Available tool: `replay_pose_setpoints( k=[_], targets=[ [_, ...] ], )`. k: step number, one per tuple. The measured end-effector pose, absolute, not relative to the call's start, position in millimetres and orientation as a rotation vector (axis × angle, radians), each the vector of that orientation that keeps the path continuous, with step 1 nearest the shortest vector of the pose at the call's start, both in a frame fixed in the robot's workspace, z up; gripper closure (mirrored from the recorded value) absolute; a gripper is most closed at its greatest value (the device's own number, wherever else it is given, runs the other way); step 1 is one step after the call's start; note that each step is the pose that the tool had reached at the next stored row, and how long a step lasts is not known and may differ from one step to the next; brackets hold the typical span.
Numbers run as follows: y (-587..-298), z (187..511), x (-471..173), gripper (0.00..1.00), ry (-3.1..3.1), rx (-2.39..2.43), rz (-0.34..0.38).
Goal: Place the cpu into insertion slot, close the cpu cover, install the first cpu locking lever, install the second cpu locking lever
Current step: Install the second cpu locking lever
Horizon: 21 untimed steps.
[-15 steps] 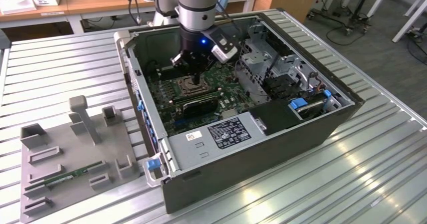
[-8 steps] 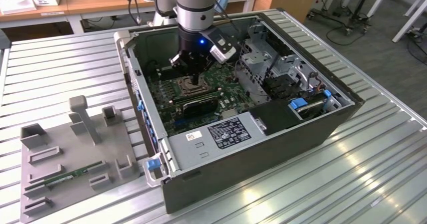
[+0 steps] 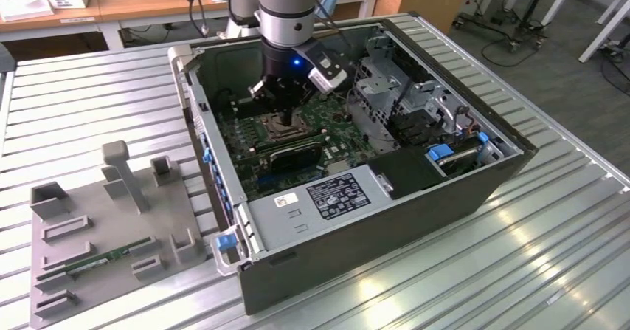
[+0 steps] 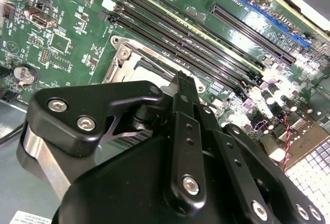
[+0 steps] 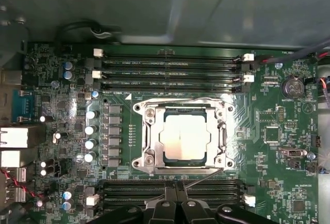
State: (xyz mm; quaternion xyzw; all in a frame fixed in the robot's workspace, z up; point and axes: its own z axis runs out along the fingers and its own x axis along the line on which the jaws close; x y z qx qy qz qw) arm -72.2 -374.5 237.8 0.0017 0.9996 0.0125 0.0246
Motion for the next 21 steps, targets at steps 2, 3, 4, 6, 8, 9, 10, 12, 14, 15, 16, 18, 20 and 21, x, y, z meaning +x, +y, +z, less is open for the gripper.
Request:
replay_pose_setpoints(
  k=[2, 3, 4, 6, 8, 9, 10, 12, 14, 15, 16, 18, 20, 21],
  targets=[
    [-374.5, 237.0, -73.6, 0.89, 3.092, 0.005, 0.039],
    [-374.5, 236.5, -74.3, 0.89, 3.092, 0.005, 0.039],
    [-374.5, 236.0, -75.0, 0.89, 3.092, 0.005, 0.039],
    [-374.5, 234.9, -76.7, 0.89, 3.092, 0.005, 0.039],
    [-374.5, 233.8, -78.3, 0.89, 3.092, 0.005, 0.039],
    [-374.5, 233.1, -79.1, 0.89, 3.092, 0.005, 0.039],
    [-374.5, 232.5, -79.9, 0.89, 3.092, 0.005, 0.039],
    [-374.5, 231.2, -81.4, 0.89, 3.092, 0.005, 0.039],
    [-374.5, 230.0, -82.7, 0.89, 3.092, 0.005, 0.039],
    [-374.5, 229.4, -83.3, 0.89, 3.092, 0.005, 0.039],
    [-374.5, 228.7, -83.9, 0.89, 3.092, 0.005, 0.039],
    [-374.5, 227.2, -85.3, 0.89, 3.092, 0.005, 0.039],
    [-374.5, 225.8, -86.6, 0.89, 3.092, 0.005, 0.039],
    [-374.5, 225.1, -87.2, 0.89, 3.092, 0.005, 0.039]
  ],
)
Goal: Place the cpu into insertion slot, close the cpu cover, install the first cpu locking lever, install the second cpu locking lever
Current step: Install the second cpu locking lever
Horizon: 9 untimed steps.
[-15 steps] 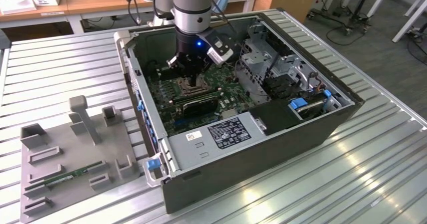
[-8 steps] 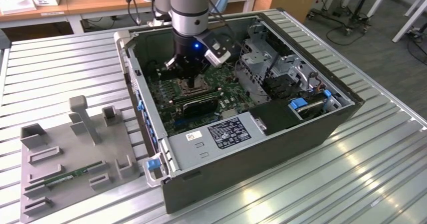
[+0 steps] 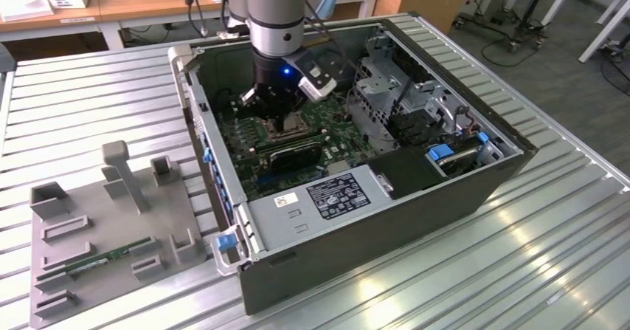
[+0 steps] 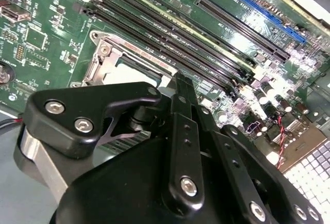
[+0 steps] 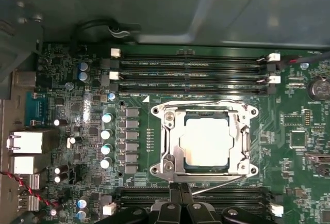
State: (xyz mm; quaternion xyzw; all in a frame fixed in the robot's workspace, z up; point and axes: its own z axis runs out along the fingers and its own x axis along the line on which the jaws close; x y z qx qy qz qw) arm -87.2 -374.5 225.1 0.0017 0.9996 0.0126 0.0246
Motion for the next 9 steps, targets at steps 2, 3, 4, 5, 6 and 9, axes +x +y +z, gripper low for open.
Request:
replay_pose_setpoints(
  k=[2, 3, 4, 5, 6, 9],
  targets=[
    [-374.5, 223.9, -88.4, 0.89, 3.092, 0.005, 0.039],
    [-374.5, 223.1, -89.1, 0.89, 3.092, 0.005, 0.039],
    [-374.5, 222.5, -89.8, 0.89, 3.092, 0.005, 0.039],
    [-374.5, 221.8, -90.5, 0.89, 3.092, 0.005, 0.039],
    [-374.5, 221.1, -91.3, 0.89, 3.092, 0.005, 0.039],
    [-374.5, 219.3, -93.3, 0.89, 3.092, 0.005, 0.039]
  ],
)
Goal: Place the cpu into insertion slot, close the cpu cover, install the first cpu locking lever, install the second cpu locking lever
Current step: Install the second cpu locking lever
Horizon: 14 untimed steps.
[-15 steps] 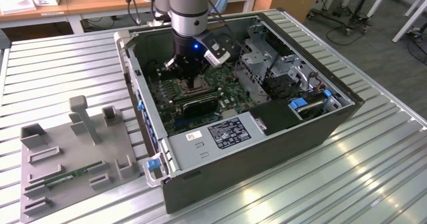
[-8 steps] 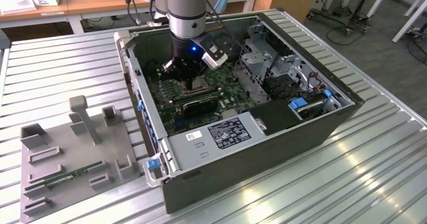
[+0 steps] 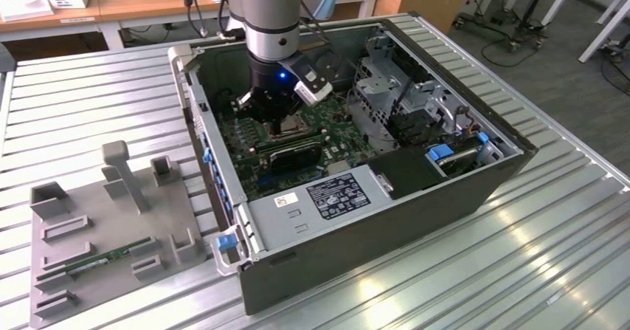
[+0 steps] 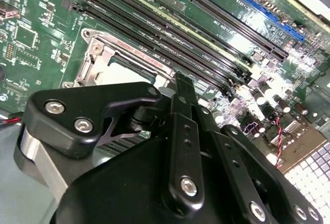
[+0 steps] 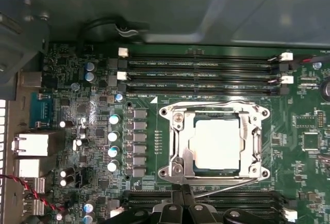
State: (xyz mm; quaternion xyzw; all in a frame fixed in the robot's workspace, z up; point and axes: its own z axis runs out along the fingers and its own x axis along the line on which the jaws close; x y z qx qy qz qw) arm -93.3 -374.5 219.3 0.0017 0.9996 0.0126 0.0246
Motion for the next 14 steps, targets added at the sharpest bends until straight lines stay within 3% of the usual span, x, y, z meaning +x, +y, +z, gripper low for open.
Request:
replay_pose_setpoints(
  k=[14],
  targets=[
    [-374.5, 216.5, -97.4, 0.89, 3.092, 0.005, 0.039]
  ],
)
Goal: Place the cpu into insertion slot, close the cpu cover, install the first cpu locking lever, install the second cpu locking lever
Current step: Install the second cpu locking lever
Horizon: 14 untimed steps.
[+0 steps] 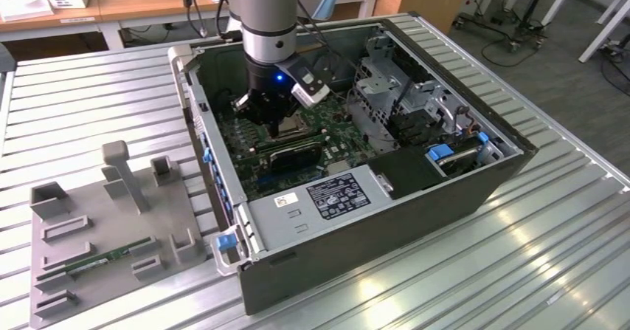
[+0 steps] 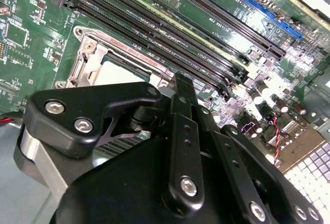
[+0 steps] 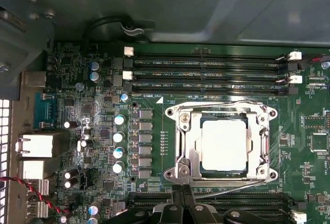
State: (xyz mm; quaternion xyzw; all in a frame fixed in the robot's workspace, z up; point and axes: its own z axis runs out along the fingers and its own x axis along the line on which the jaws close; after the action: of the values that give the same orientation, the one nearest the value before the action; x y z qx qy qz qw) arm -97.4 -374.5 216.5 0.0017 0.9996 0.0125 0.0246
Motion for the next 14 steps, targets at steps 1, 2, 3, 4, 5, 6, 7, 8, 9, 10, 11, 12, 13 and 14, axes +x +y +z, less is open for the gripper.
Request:
replay_pose_setpoints(
  k=[1, 2, 3, 4, 5, 6, 7, 8, 9, 10, 11, 12, 13, 14],
  targets=[
    [-374.5, 216.4, -97.5, 0.89, 3.092, 0.005, 0.039],
    [-374.5, 216.4, -97.5, 0.89, 3.092, 0.005, 0.039],
    [-374.5, 216.2, -97.5, 0.89, 3.092, 0.006, 0.039],
    [-374.5, 215.8, -97.5, 0.89, 3.092, 0.006, 0.039],
    [-374.5, 215.4, -97.5, 0.89, 3.092, 0.006, 0.039],
    [-374.5, 215.0, -97.5, 0.89, 3.092, 0.005, 0.039],
    [-374.5, 214.8, -97.5, 0.89, 3.092, 0.006, 0.039],
    [-374.5, 214.8, -97.5, 0.89, 3.092, 0.006, 0.039],
    [-374.5, 214.8, -97.5, 0.89, 3.092, 0.005, 0.039],
    [-374.5, 214.8, -97.5, 0.89, 3.092, 0.006, 0.039],
    [-374.5, 214.7, -97.6, 0.89, 3.092, 0.005, 0.039],
    [-374.5, 214.3, -97.8, 0.89, 3.092, 0.006, 0.039],
    [-374.4, 213.8, -98.0, 0.89, 3.092, 0.006, 0.039],
    [-374.4, 213.4, -98.2, 0.89, 3.092, 0.006, 0.039]
  ],
)
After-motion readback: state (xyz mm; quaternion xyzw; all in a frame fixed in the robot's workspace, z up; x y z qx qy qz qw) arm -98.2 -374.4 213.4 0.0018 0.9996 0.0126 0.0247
